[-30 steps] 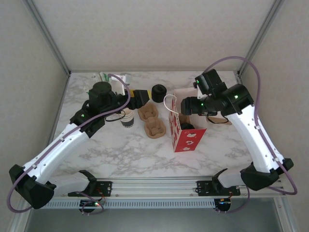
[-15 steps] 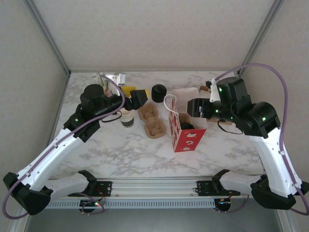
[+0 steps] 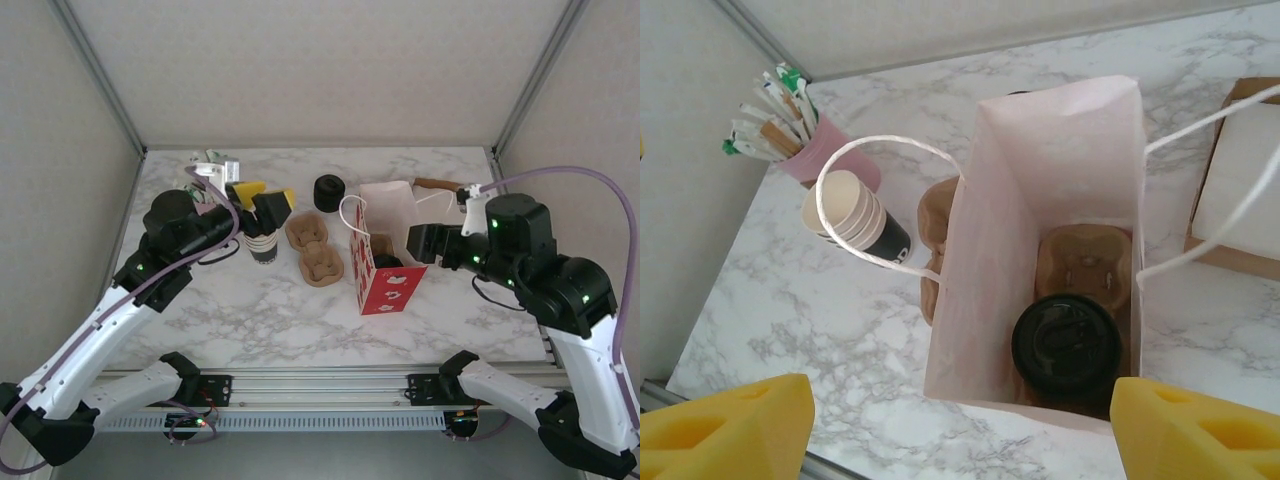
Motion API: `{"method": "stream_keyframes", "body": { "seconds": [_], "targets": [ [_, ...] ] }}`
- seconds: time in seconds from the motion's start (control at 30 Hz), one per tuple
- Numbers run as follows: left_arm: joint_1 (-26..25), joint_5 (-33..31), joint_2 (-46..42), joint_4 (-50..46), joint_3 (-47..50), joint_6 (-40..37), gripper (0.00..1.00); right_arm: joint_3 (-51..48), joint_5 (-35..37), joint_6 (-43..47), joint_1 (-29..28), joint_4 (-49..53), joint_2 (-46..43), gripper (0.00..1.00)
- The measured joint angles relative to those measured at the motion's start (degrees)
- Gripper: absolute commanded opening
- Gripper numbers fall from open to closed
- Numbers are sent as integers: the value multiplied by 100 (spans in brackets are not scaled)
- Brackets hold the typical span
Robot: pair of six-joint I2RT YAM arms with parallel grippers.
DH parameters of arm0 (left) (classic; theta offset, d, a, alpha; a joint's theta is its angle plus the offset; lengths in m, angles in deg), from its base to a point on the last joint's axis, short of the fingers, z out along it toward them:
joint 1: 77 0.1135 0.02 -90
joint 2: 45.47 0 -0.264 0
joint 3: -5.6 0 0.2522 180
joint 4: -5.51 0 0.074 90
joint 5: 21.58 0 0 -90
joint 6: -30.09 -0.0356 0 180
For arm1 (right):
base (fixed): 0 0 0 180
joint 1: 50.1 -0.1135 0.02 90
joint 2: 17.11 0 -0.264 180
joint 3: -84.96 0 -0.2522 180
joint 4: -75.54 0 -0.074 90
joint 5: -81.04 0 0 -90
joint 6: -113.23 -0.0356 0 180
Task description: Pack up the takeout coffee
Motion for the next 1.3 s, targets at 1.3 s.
{"method": "stream_keyframes", "body": {
  "seconds": [1.3],
  "targets": [
    [1388, -1215, 1360, -1961, -1064, -350, 100, 1132, -302, 330, 2371, 20, 1775, 99]
  ]
}}
